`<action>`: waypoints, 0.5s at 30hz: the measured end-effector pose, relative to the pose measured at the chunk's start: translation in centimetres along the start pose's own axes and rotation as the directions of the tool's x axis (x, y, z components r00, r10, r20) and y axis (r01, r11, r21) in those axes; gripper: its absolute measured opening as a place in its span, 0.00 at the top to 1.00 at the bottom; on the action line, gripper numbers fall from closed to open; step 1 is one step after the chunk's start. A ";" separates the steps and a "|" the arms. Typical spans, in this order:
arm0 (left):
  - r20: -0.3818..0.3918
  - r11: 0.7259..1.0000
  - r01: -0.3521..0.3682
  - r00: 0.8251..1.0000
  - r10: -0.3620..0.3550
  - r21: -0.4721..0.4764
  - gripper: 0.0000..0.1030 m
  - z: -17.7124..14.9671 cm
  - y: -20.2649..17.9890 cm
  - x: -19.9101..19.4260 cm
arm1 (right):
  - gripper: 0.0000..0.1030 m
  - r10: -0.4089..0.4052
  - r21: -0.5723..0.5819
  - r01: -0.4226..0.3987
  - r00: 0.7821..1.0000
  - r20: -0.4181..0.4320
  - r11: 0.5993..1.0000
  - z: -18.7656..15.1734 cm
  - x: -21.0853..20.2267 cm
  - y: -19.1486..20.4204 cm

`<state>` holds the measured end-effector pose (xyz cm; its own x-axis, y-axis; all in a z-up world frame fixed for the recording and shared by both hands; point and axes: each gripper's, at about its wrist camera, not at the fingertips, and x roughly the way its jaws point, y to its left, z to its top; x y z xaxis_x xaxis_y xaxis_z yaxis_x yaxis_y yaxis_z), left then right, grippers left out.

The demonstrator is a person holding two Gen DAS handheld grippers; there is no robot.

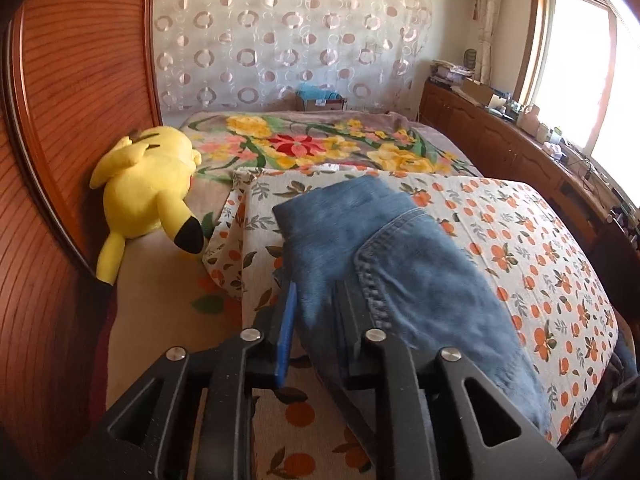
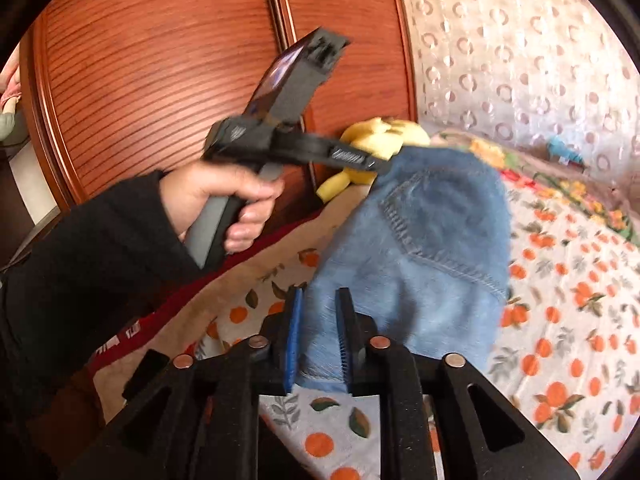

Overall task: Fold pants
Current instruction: 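Fold the held jeans end over onto the stack with the right gripper, release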

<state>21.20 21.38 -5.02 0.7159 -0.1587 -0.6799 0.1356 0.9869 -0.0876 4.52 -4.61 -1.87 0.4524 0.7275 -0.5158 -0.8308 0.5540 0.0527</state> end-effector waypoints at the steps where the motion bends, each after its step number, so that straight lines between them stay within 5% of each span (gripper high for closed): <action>1: 0.015 1.000 0.006 1.000 -0.006 0.005 0.71 -0.2 -0.3 -0.8 | 0.77 -0.018 0.002 0.018 1.000 0.008 1.000 -0.2 -0.3 -0.3; 4: 0.056 0.999 0.025 0.998 -0.026 0.026 0.51 -0.8 -1.2 -2.7 | 0.74 -0.068 0.035 0.068 0.998 0.004 0.997 -0.8 -0.3 -1.7; 15: 0.086 0.996 0.079 0.993 -0.082 0.035 0.49 -5.8 -5.5 -4.9 | 0.70 -0.088 0.083 0.097 0.991 -0.102 0.992 -2.7 4.0 -2.7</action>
<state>12.96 16.95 -5.45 0.7584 -0.2407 -0.6057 0.2157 0.9696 -0.1151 7.70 -4.22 -6.37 0.4883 0.6306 -0.6033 -0.7535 0.6534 0.0730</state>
